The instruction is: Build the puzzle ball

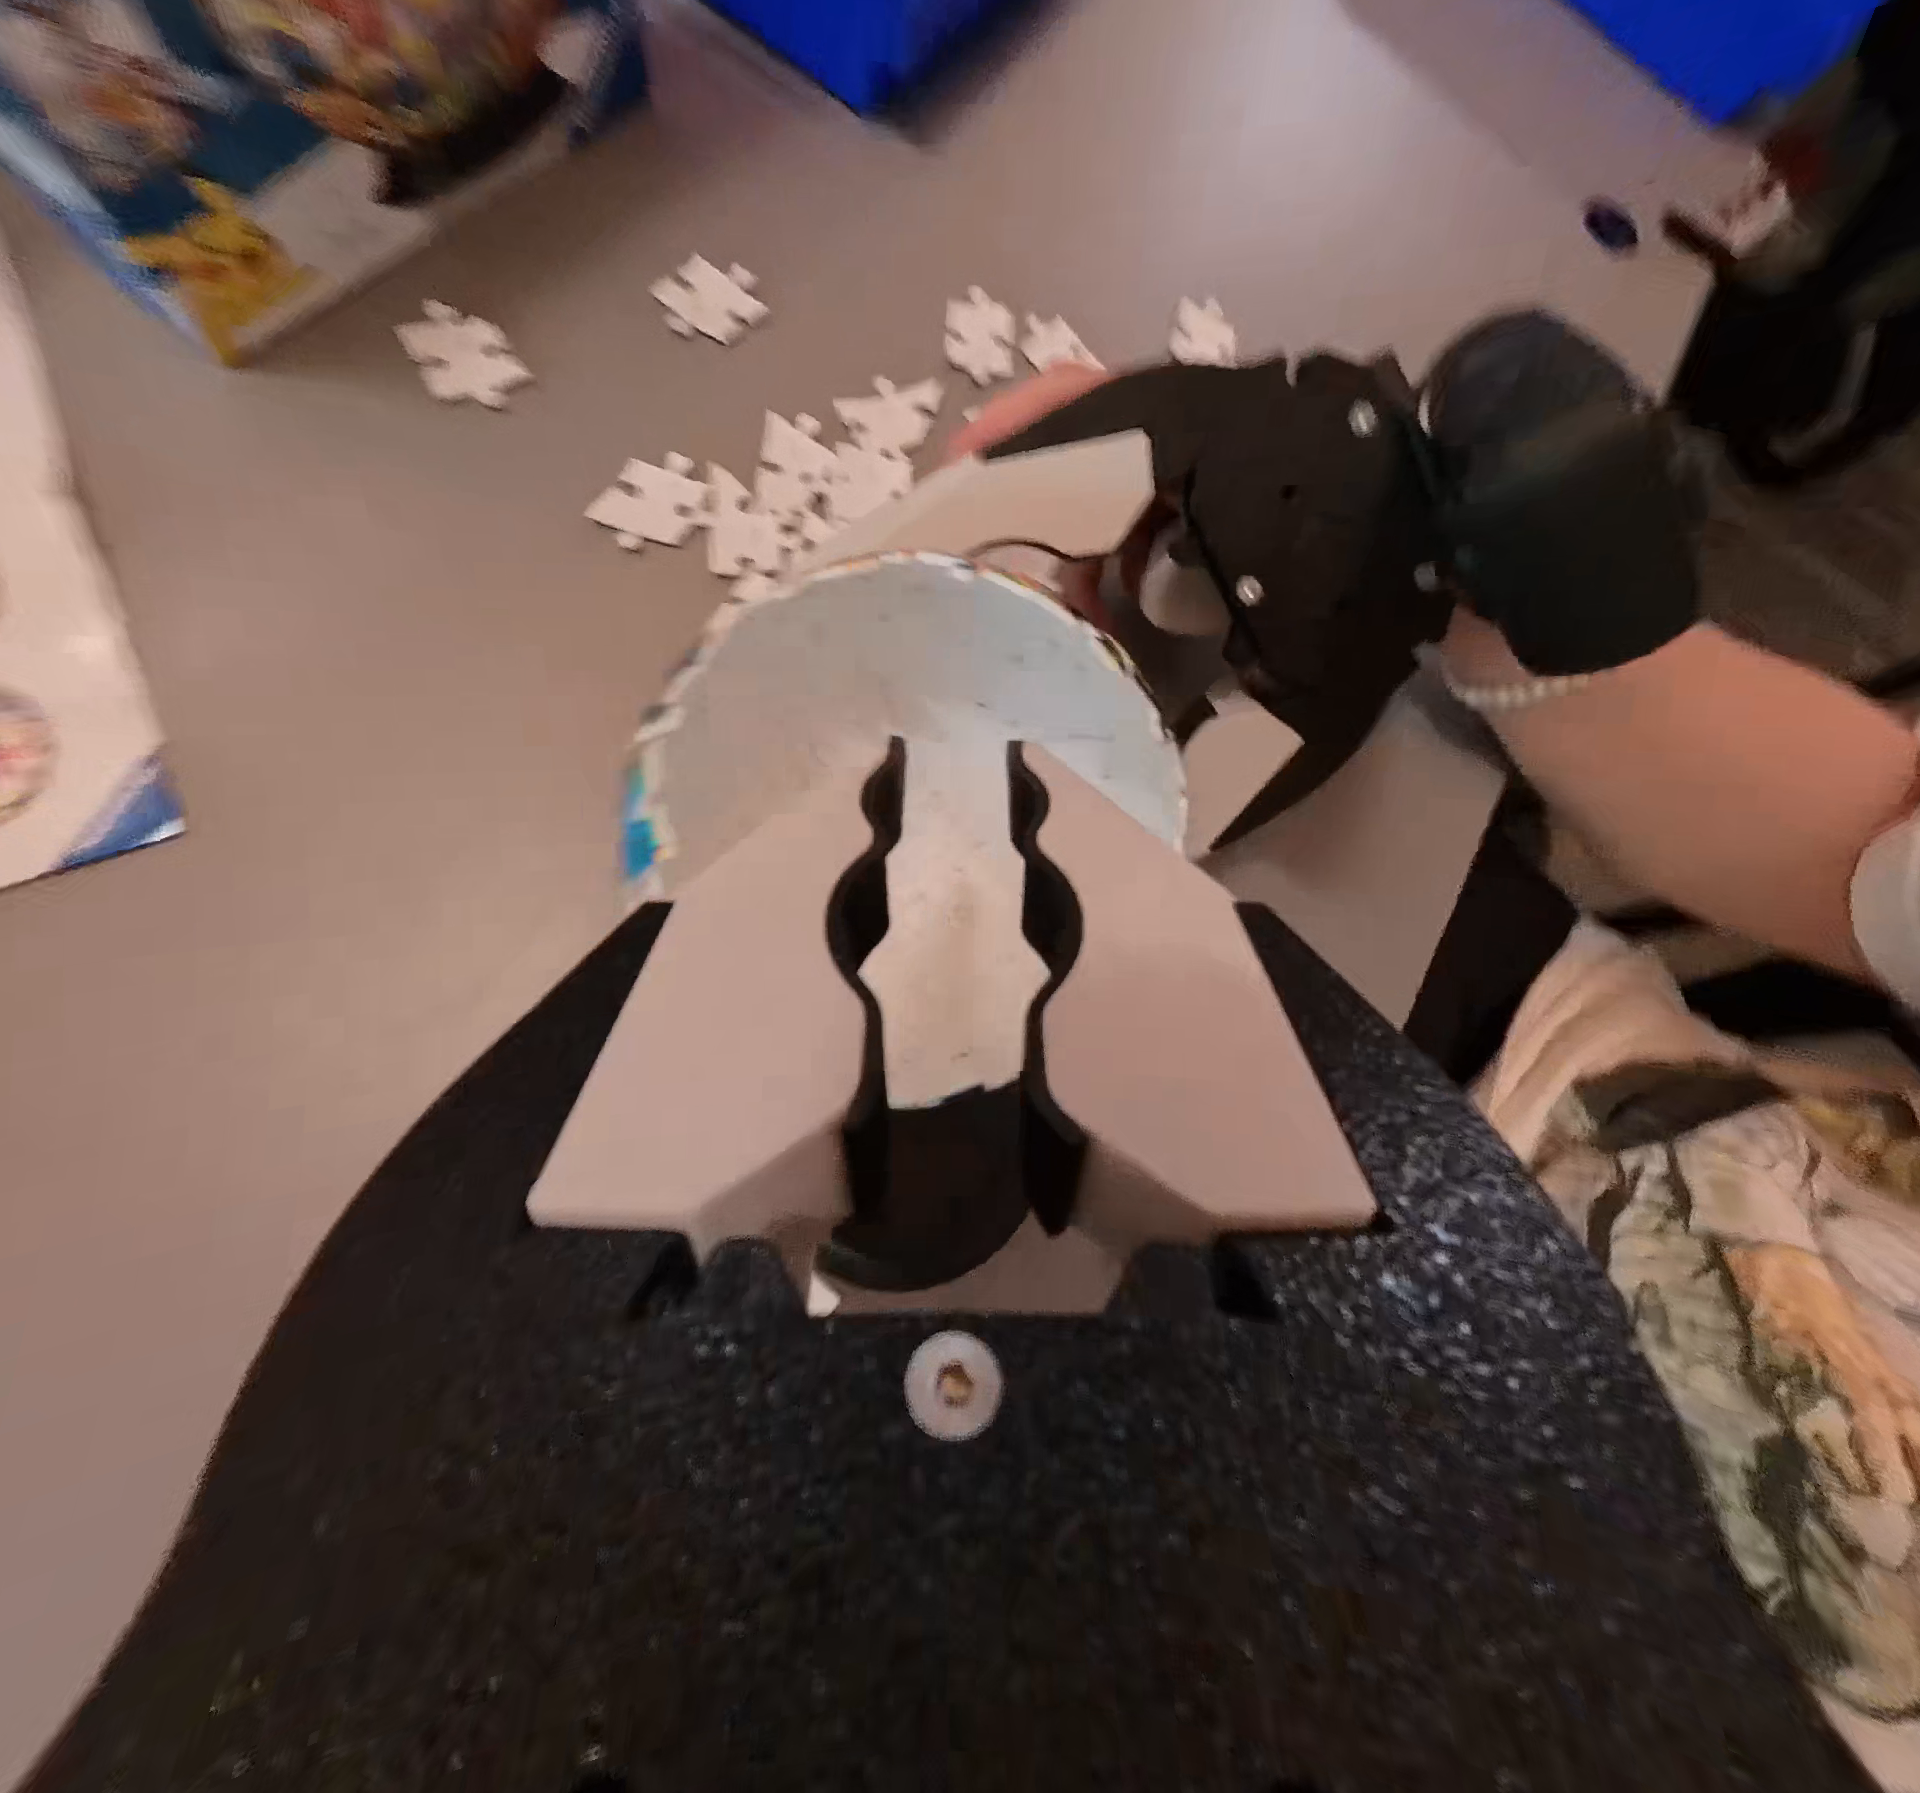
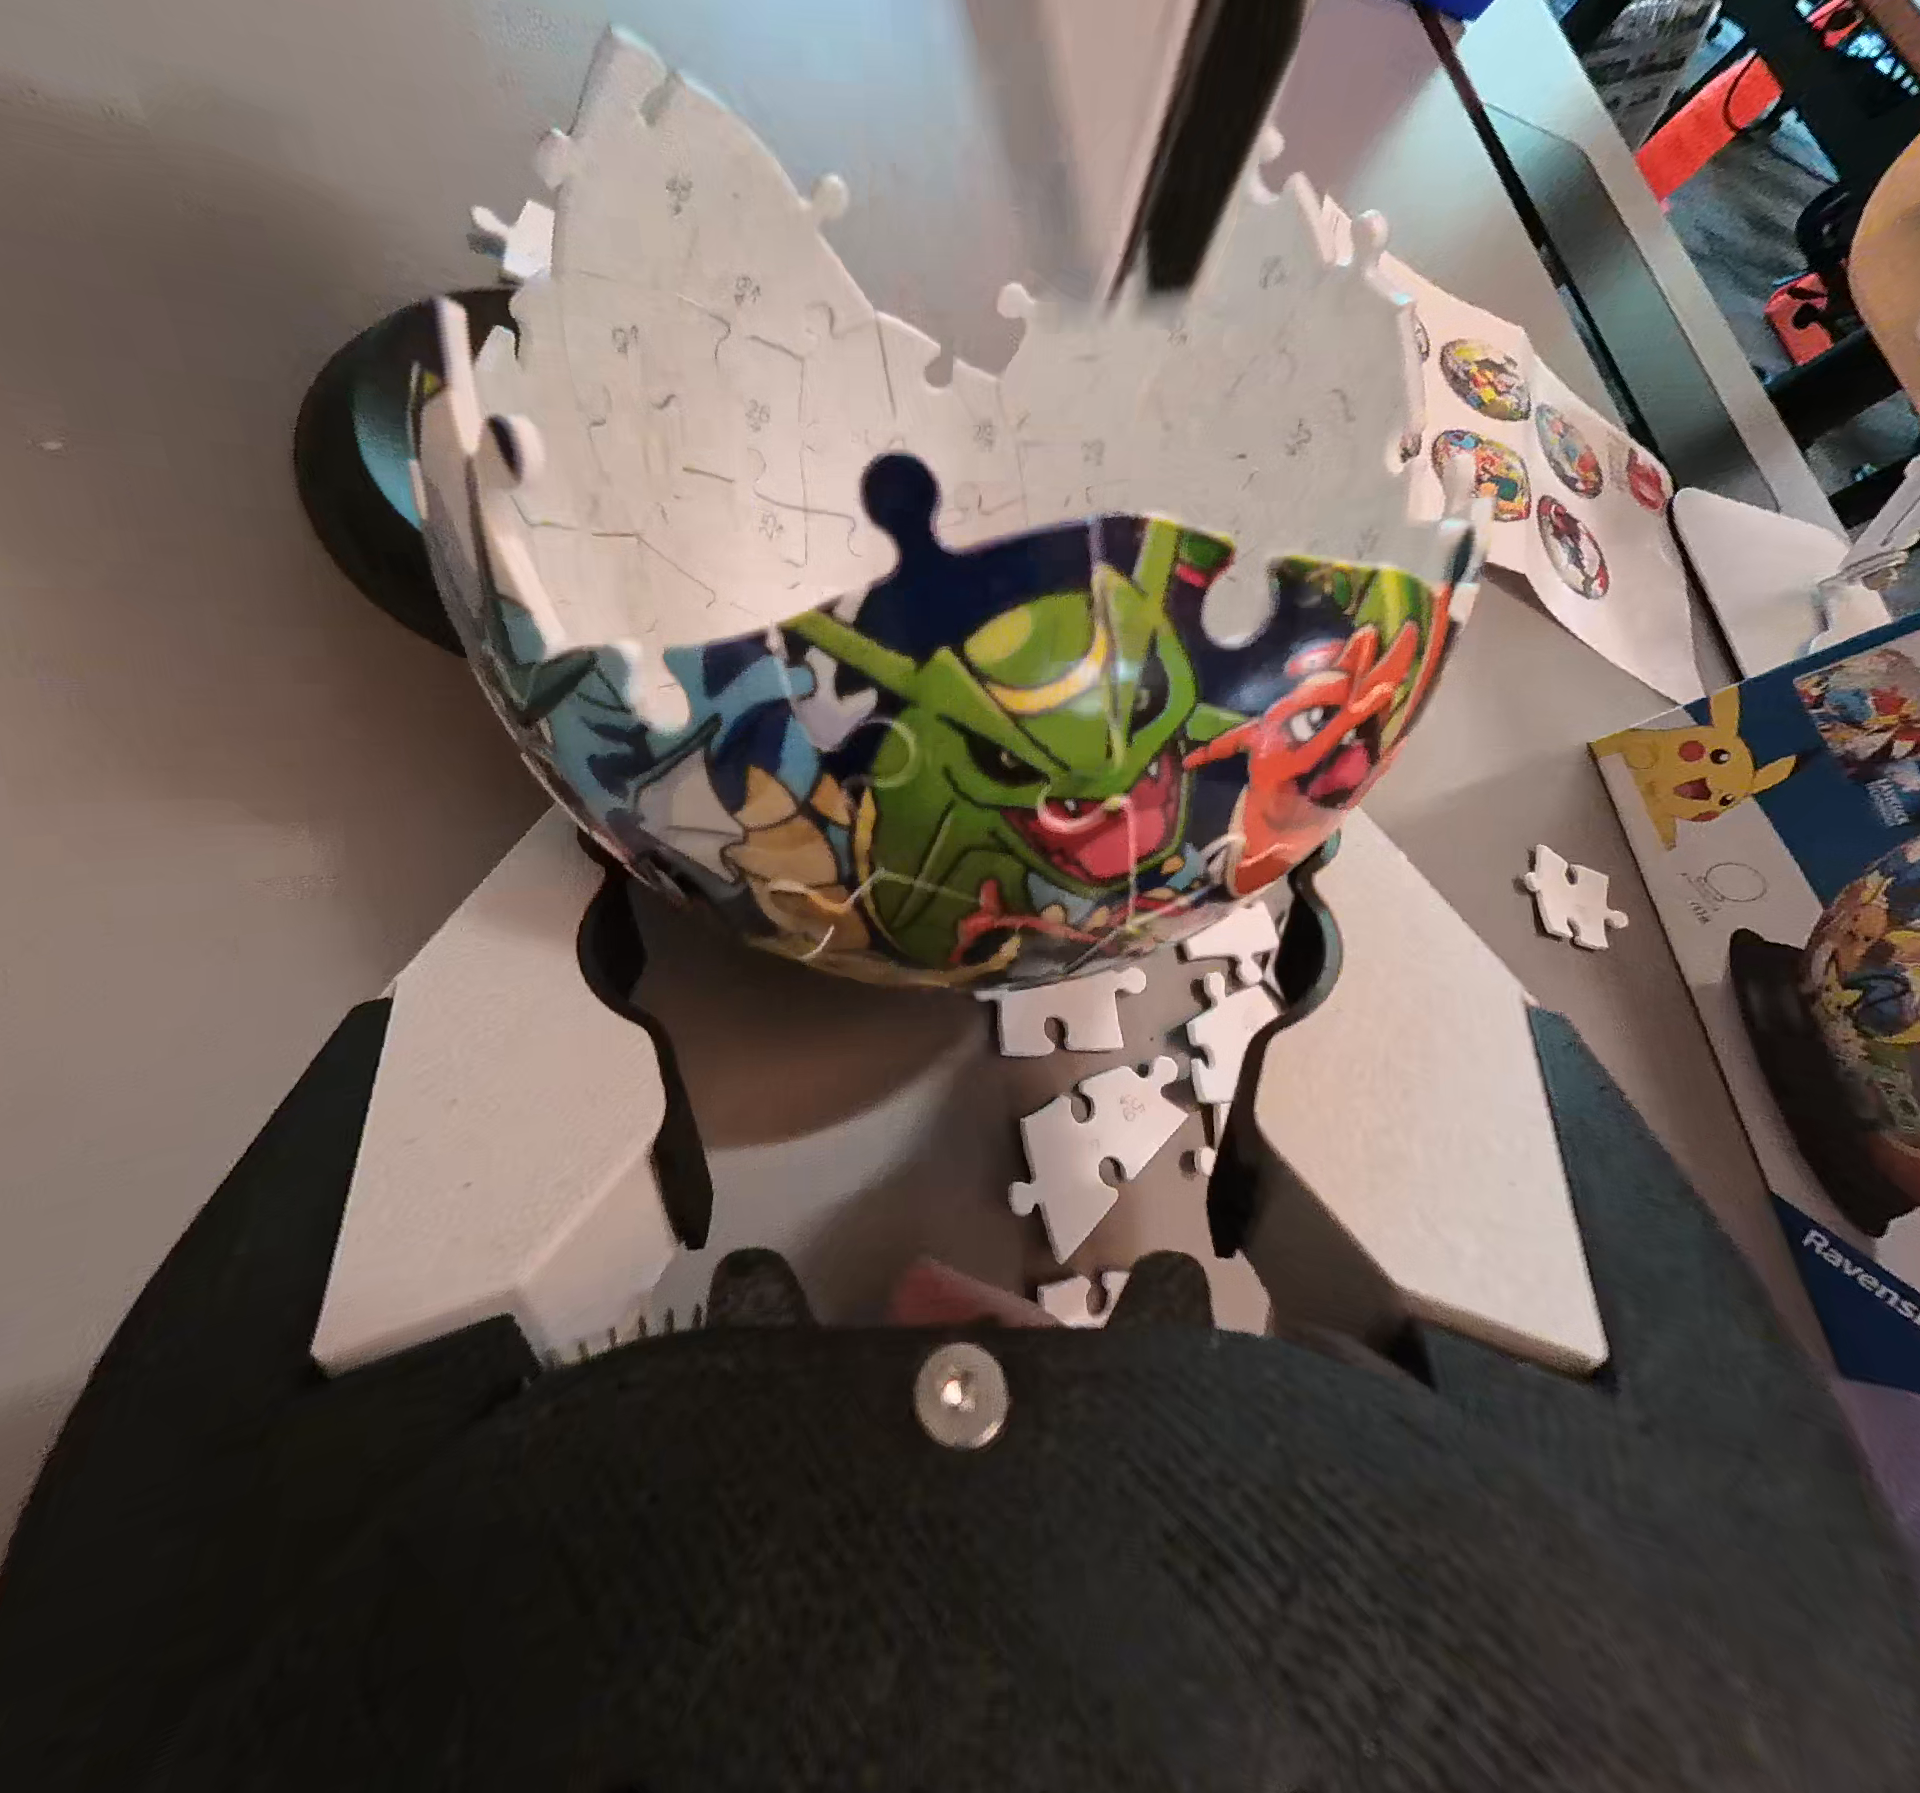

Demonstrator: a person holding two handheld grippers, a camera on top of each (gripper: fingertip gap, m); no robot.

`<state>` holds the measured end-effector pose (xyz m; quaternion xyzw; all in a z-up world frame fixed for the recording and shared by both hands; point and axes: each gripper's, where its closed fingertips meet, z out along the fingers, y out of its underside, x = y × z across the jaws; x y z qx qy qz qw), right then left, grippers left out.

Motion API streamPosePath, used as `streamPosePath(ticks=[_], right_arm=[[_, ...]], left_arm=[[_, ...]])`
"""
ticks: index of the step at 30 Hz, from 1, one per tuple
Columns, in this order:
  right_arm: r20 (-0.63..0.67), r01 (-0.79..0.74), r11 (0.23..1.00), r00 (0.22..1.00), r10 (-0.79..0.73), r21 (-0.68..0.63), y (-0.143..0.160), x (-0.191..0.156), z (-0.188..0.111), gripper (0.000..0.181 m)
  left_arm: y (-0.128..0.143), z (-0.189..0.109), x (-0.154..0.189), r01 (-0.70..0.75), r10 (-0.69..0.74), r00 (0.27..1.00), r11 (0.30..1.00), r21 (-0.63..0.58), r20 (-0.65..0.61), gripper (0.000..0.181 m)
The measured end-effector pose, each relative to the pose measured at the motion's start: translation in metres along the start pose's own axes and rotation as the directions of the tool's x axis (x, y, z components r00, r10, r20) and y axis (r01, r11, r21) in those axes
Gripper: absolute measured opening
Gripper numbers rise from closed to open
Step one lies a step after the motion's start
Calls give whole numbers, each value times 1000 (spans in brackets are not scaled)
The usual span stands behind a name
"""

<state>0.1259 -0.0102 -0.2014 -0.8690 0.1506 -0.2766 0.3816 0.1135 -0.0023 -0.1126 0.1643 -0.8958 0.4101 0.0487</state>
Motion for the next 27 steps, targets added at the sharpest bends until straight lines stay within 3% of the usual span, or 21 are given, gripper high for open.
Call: streamPosePath(ticks=[4,6,9,15,27], right_arm=[[-15,4,1000,1000,-4,18,-2,1,-1,126],[-21,5,1000,1000,-4,25,-2,1,-1,126],[-32,11,999,999,-10,33,-3,0,-1,126],[-64,55,998,997,-52,40,-7,1,-3,128],[-2,14,993,1000,-14,114,-15,-7,-1,130]], left_arm=[[-11,-50,-48,54,-87,968,988,145,233,62],[6,-58,-72,86,-107,944,993,81,311,80],[38,-43,-80,217,-187,949,972,-92,255,86],[77,-16,-74,307,-276,951,894,-327,137,78],[107,0,-64,314,-307,949,884,-346,78,68]])
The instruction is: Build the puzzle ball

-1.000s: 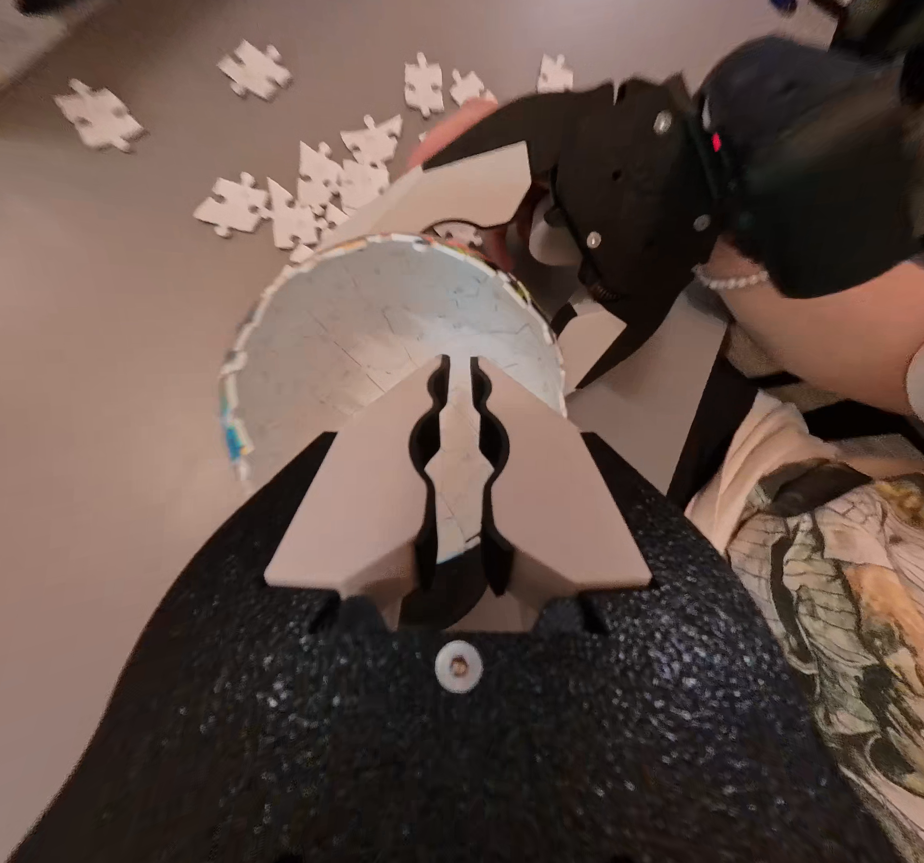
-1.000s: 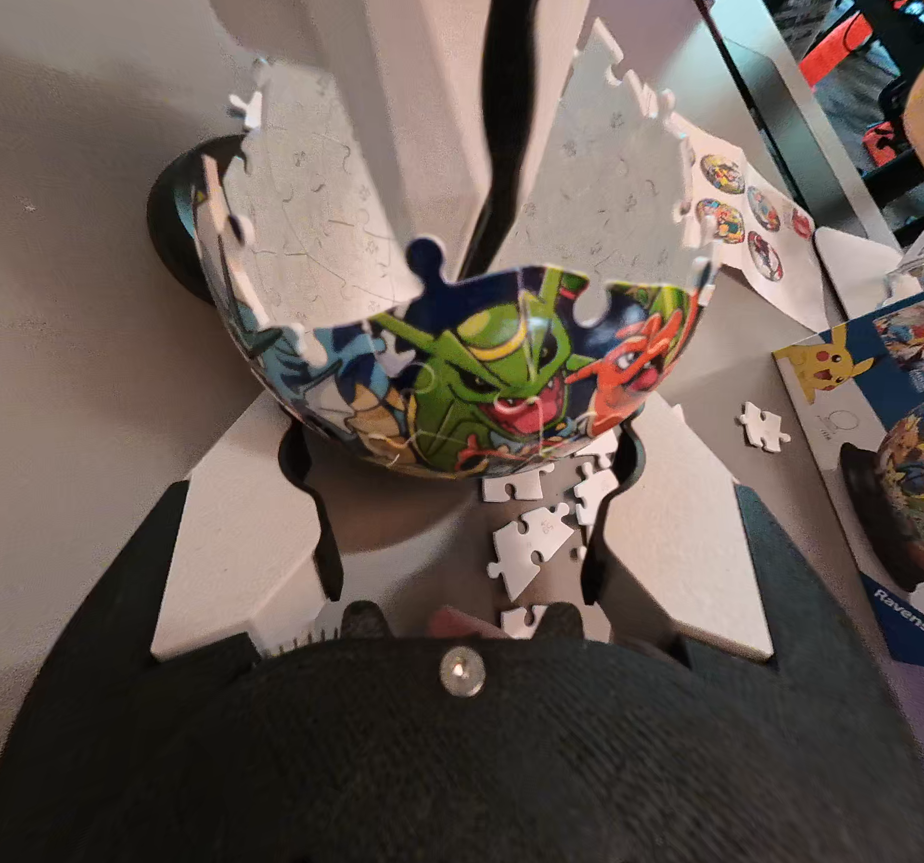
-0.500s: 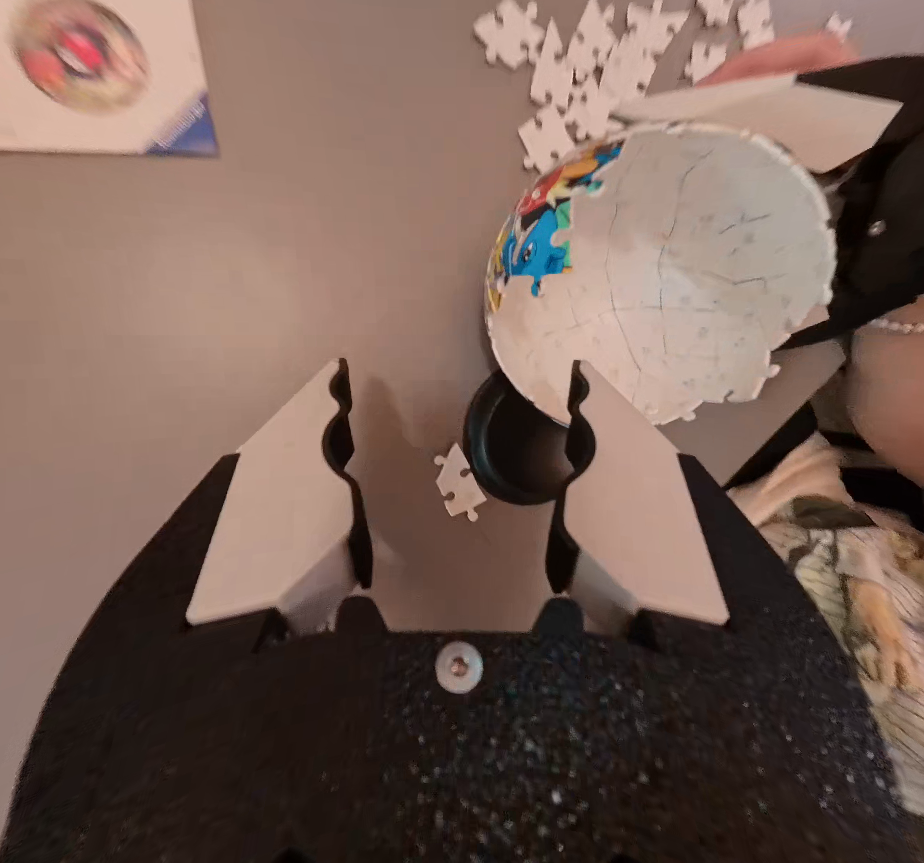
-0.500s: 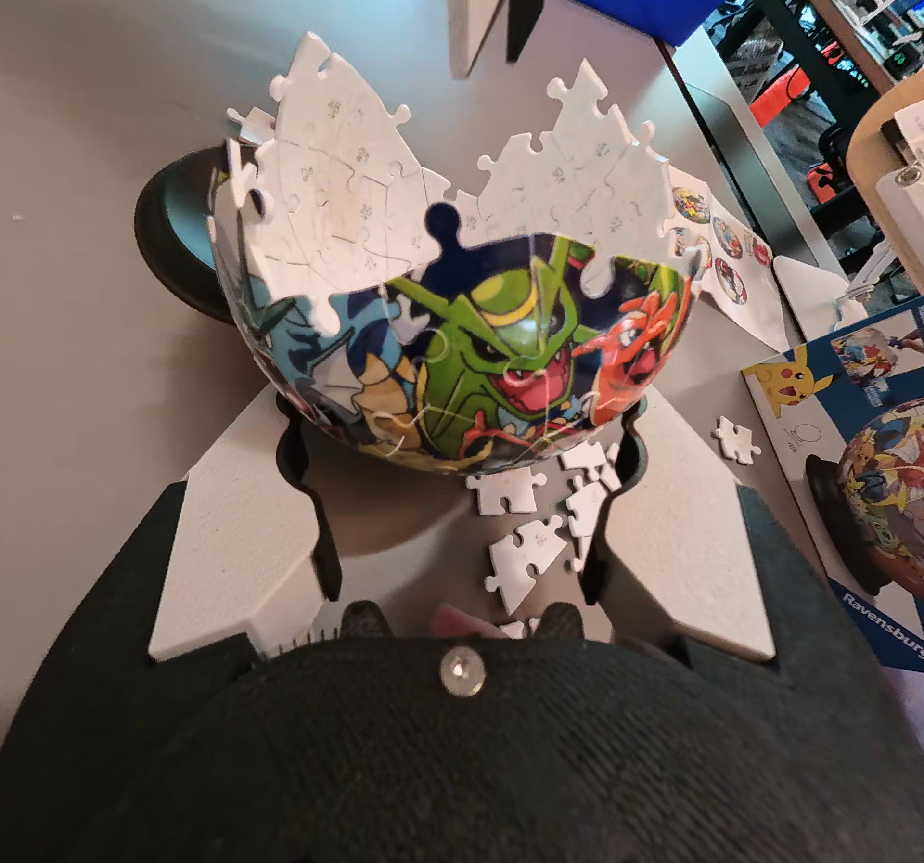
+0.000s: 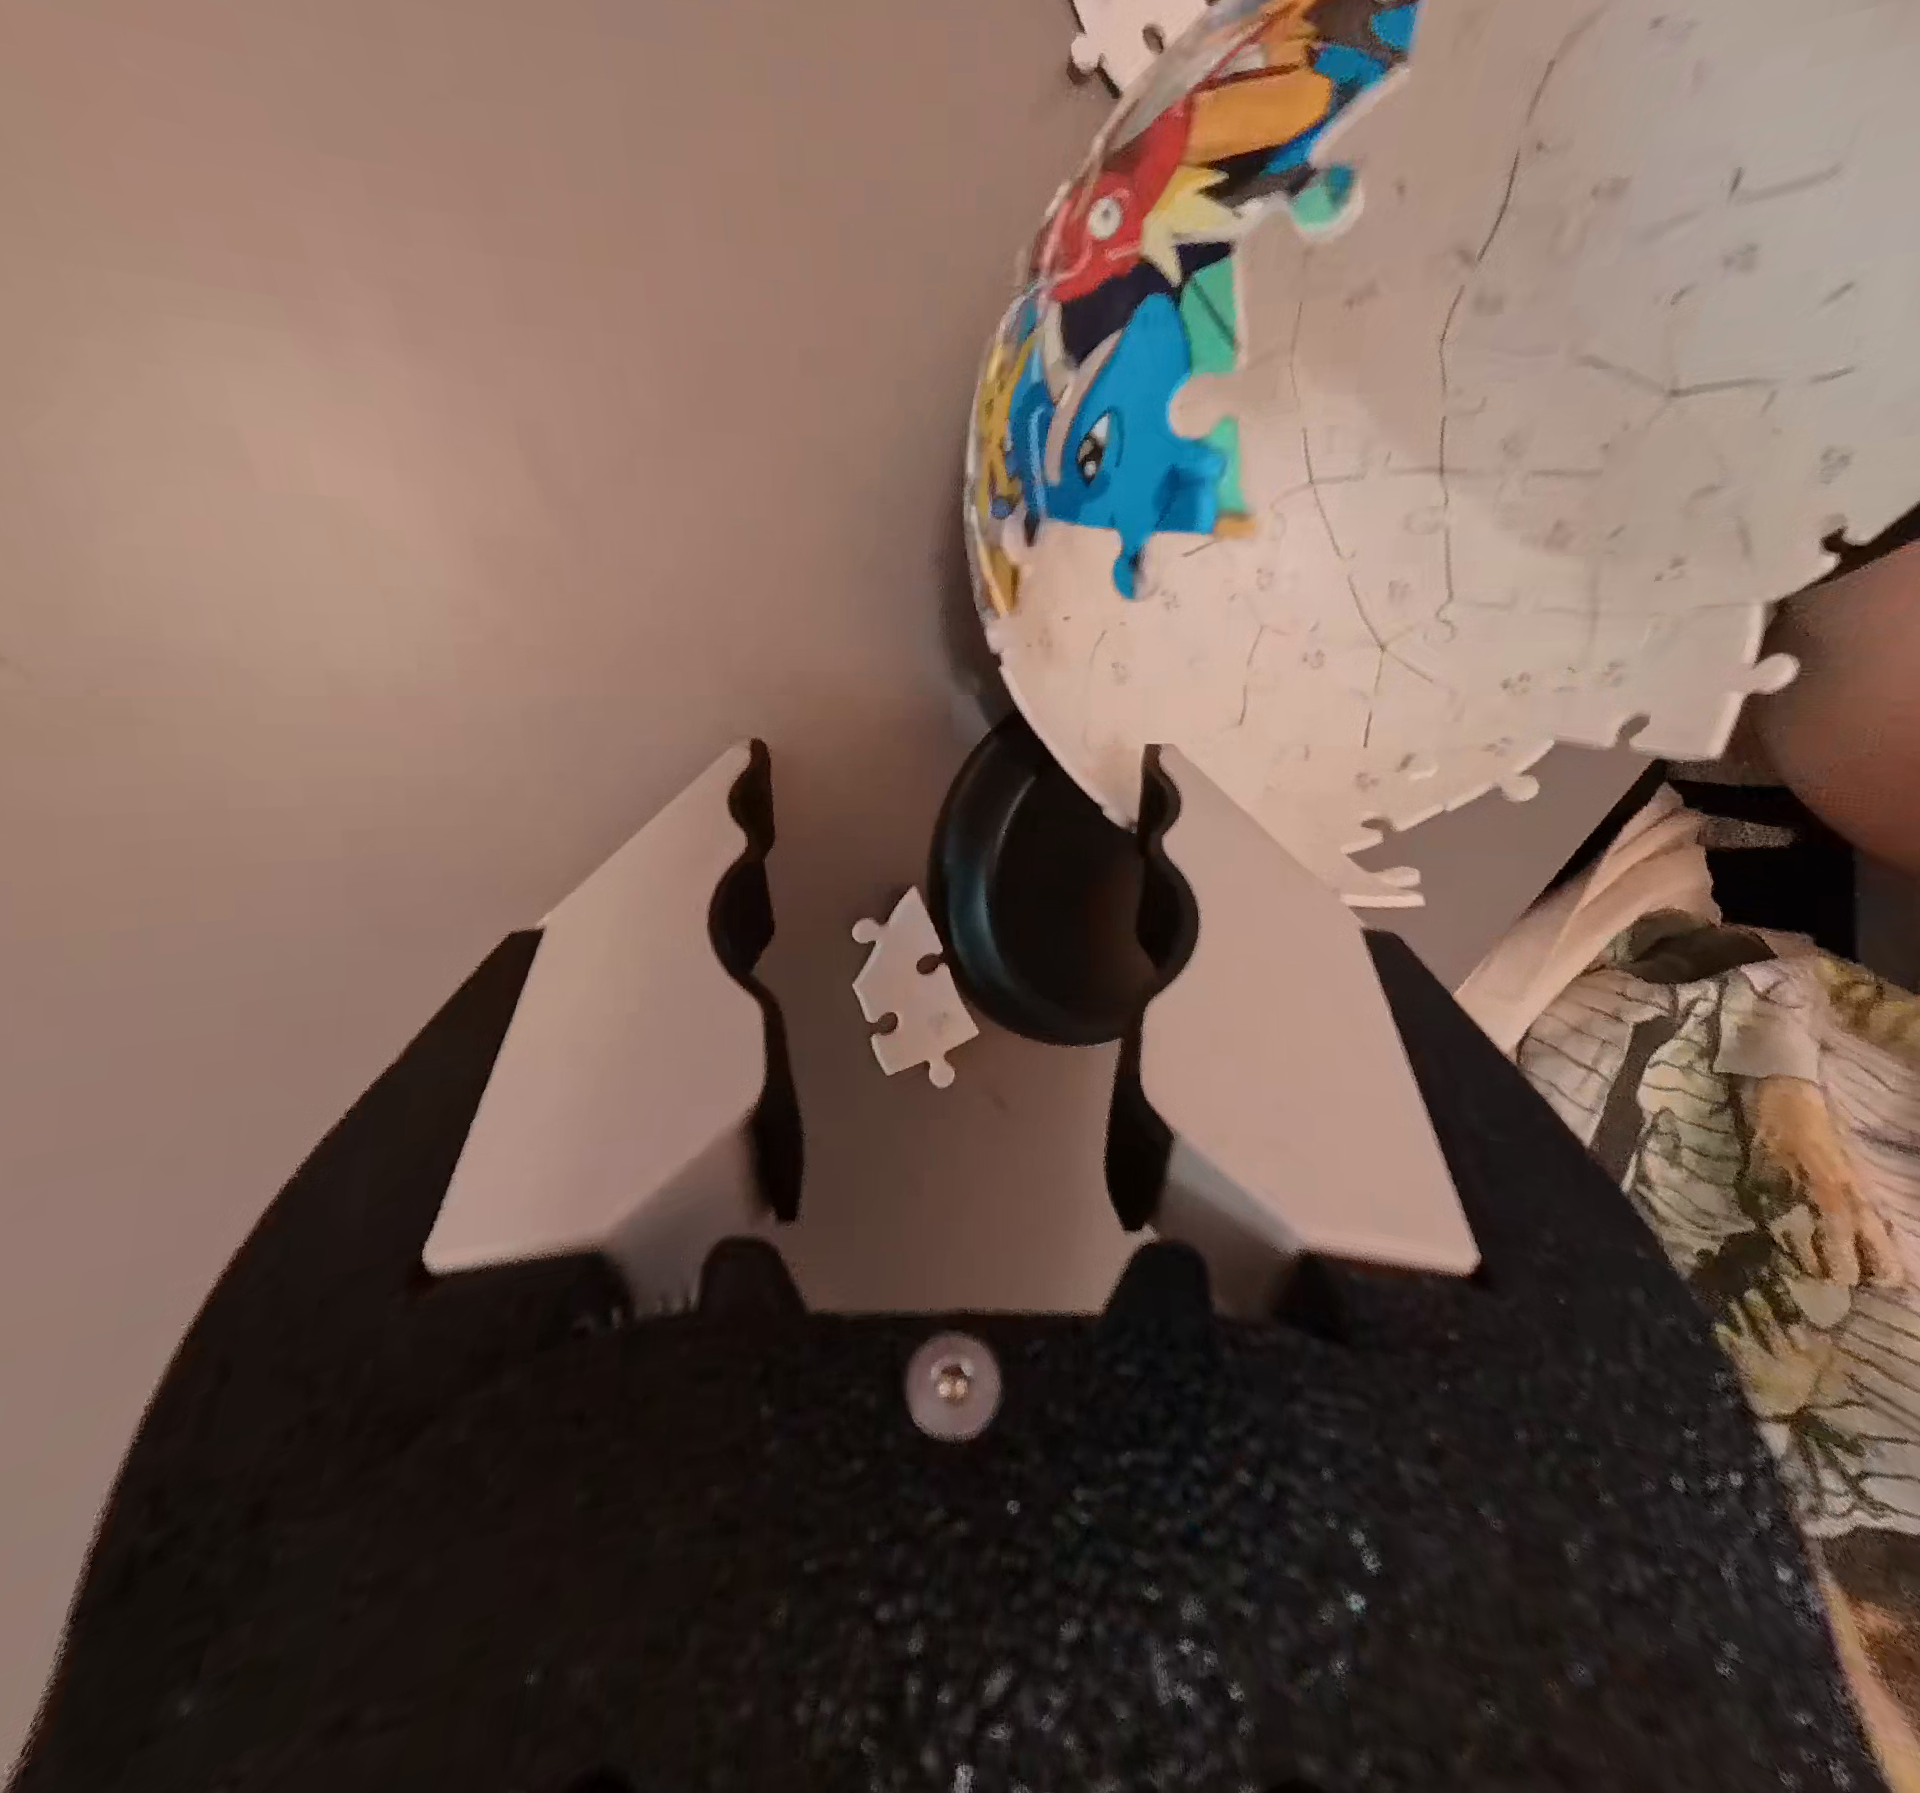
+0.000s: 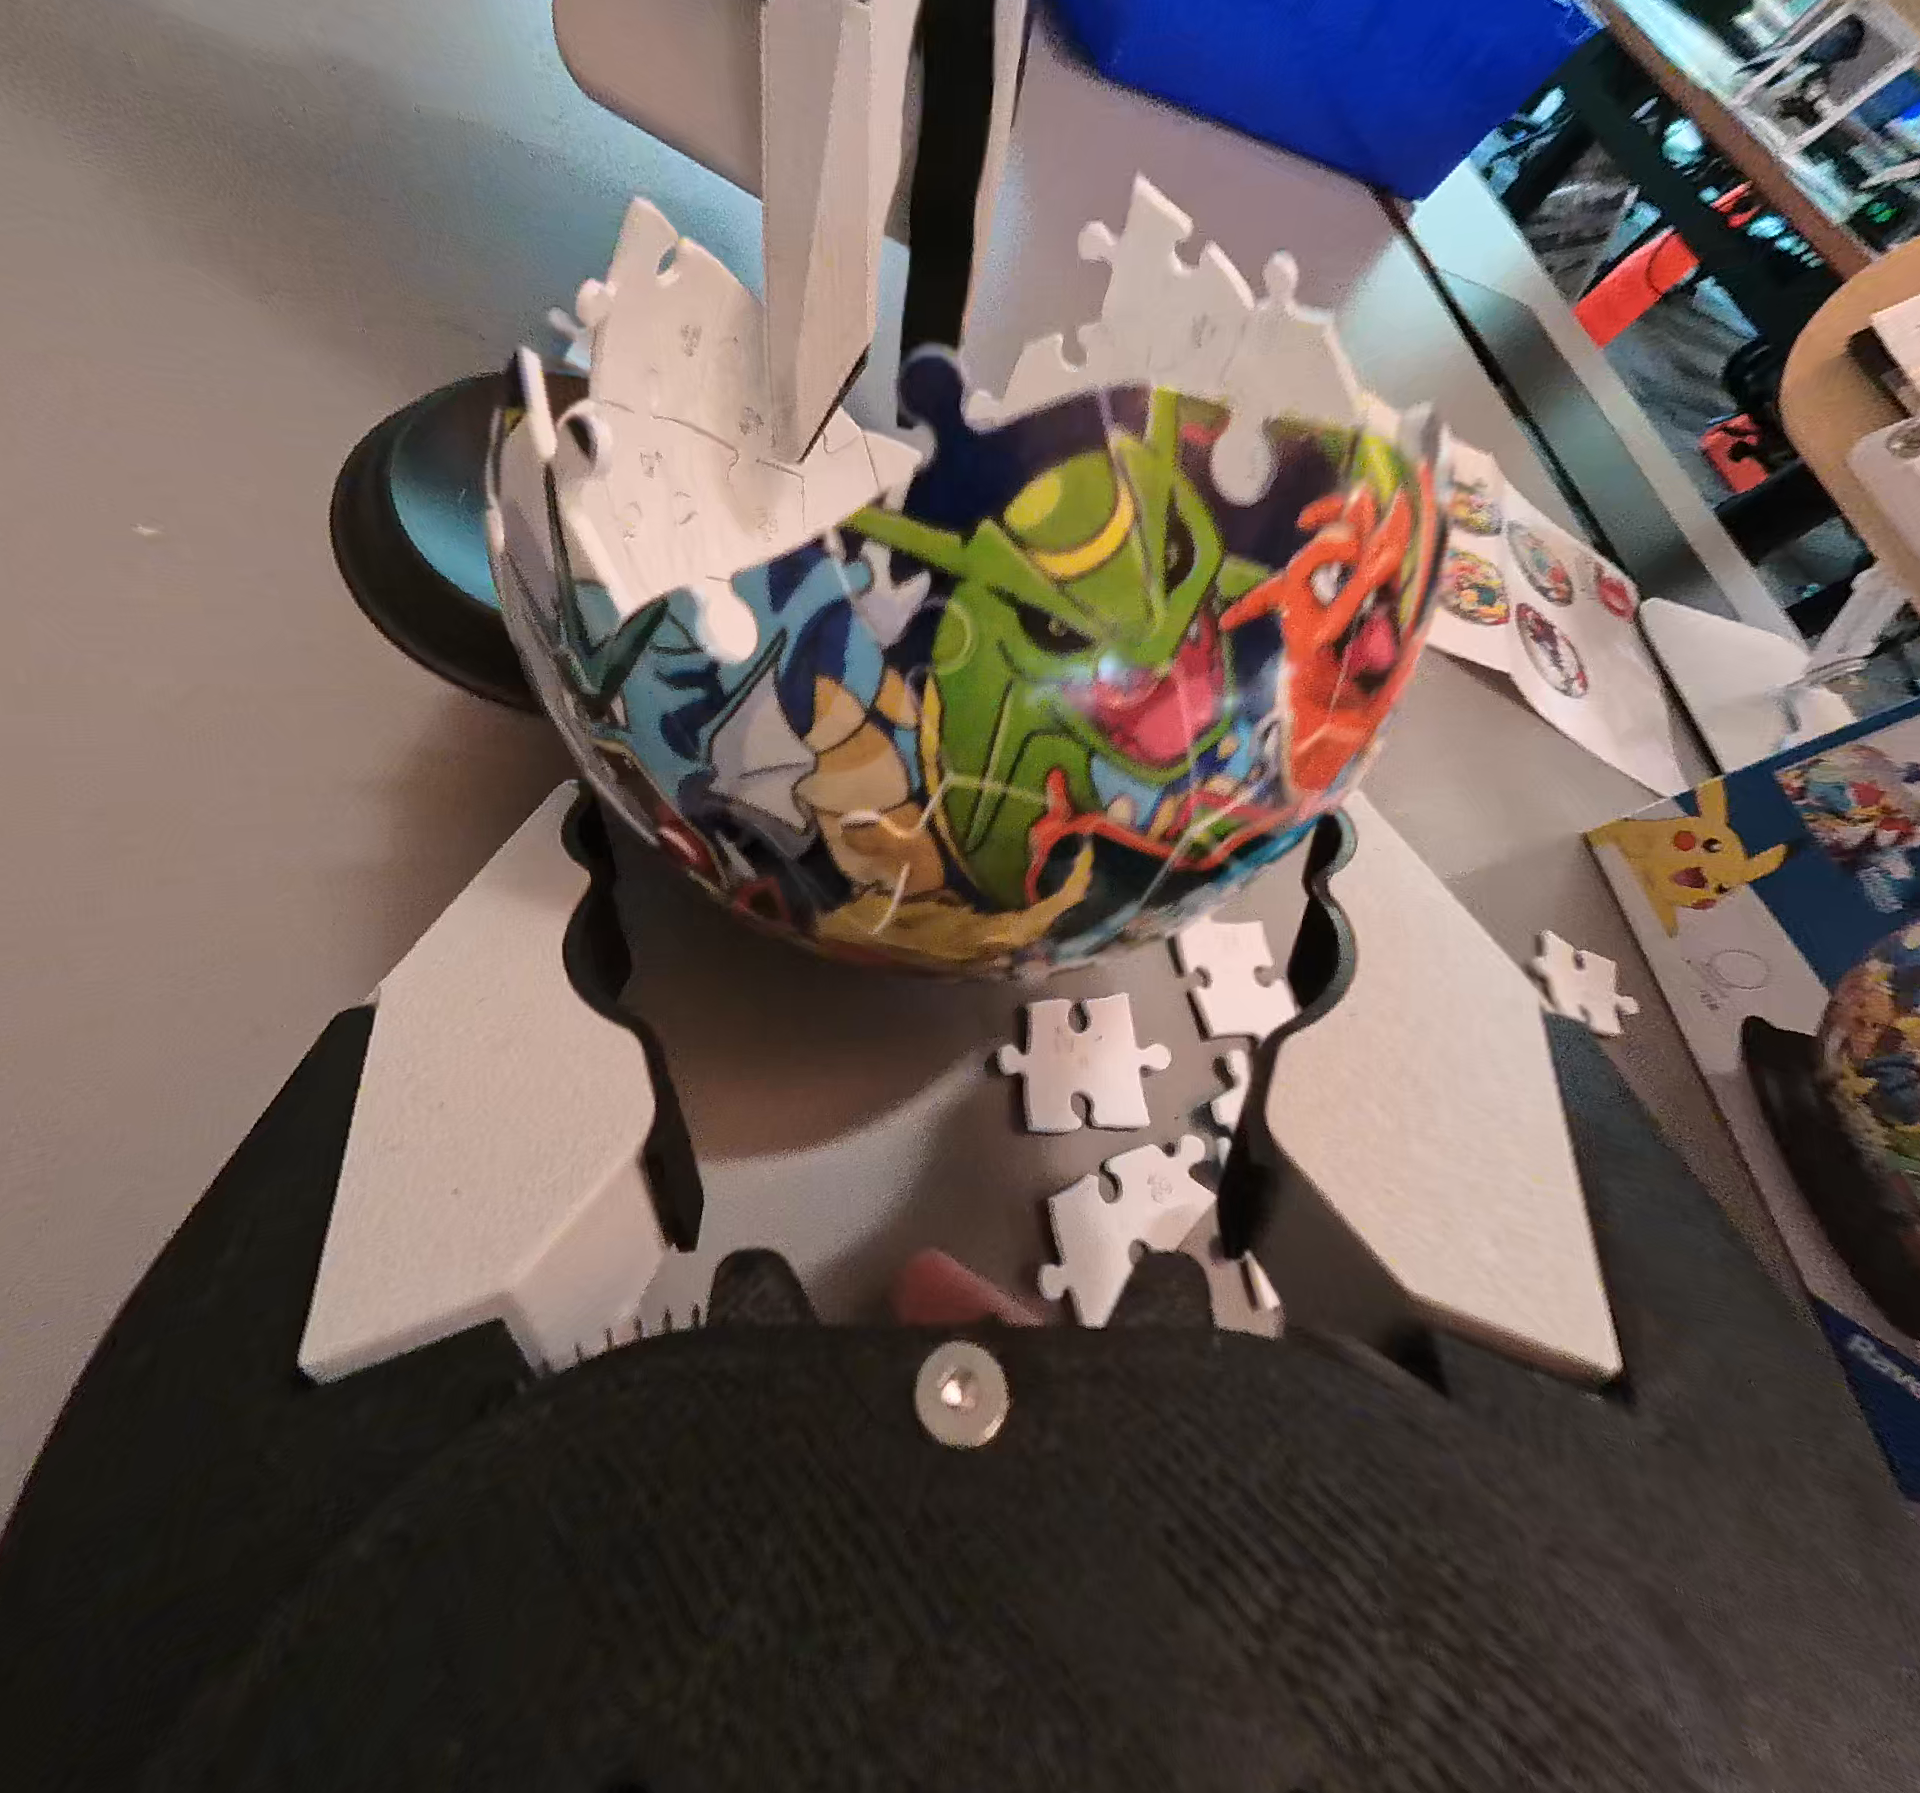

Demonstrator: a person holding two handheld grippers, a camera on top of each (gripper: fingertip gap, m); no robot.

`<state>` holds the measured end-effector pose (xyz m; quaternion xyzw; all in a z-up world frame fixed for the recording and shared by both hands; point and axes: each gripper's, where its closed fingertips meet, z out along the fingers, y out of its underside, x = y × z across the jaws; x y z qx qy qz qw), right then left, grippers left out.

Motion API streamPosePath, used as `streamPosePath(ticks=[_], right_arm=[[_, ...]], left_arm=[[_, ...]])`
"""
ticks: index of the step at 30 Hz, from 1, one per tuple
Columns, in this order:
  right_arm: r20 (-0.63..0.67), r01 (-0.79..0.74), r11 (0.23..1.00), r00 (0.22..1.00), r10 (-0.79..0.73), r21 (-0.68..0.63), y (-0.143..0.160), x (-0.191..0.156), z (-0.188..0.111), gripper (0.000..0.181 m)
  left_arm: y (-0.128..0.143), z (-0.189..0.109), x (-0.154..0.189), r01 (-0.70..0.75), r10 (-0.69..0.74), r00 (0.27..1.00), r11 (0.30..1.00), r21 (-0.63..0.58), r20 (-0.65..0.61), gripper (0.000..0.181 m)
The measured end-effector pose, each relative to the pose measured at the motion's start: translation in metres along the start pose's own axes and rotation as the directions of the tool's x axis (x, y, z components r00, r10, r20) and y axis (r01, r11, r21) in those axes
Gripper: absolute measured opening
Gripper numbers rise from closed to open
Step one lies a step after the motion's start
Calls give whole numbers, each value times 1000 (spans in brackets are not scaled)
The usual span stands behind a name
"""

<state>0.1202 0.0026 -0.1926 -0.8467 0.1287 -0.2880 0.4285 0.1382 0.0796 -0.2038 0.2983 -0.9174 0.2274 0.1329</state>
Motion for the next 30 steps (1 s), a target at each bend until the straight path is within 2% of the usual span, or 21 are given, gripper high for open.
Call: streamPosePath(ticks=[3,5,9,12,15,22,30], right_arm=[[80,-24,999,996,27,-39,5,-8,3,134],[130,-31,998,991,37,-46,4,-11,5,133],[154,-11,998,988,19,-54,0,-7,12,132],[146,6,999,989,0,-36,-9,0,18,132],[148,33,999,988,-31,-13,-16,3,26,132],[118,153,987,980,-158,56,-36,5,38,131],[45,308,951,950,-308,4,-37,24,48,133]], left_arm=[[6,7,-2,-25,25,1000,1000,-4,-15,63],[3,9,-5,-58,58,998,998,18,-3,52],[0,11,-11,-111,110,993,993,32,42,46],[-2,12,-17,-189,182,977,980,54,114,58],[-7,11,-30,-243,225,949,968,60,221,84],[-17,13,-46,-279,235,931,952,129,281,86],[-38,14,-63,-262,174,934,928,266,311,95]])
